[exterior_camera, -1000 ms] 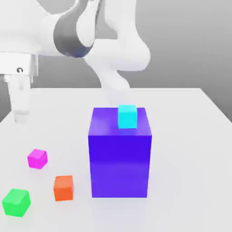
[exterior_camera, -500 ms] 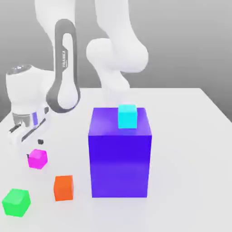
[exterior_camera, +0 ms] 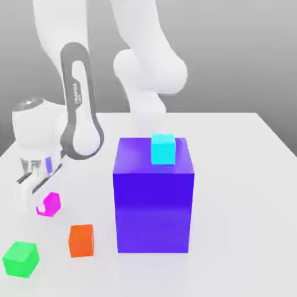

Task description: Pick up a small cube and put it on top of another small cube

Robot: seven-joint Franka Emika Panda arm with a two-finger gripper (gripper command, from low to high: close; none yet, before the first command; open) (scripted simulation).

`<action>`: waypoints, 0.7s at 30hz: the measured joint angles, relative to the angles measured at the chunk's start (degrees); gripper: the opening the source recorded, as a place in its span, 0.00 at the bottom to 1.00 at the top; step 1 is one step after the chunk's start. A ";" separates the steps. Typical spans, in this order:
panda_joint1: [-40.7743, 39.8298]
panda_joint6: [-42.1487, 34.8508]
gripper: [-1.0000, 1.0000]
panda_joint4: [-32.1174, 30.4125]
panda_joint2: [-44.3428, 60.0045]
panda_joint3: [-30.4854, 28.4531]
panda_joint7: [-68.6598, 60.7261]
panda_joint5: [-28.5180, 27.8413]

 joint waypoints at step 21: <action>8.23 -18.43 0.00 9.29 -9.27 -2.13 -13.60 -8.15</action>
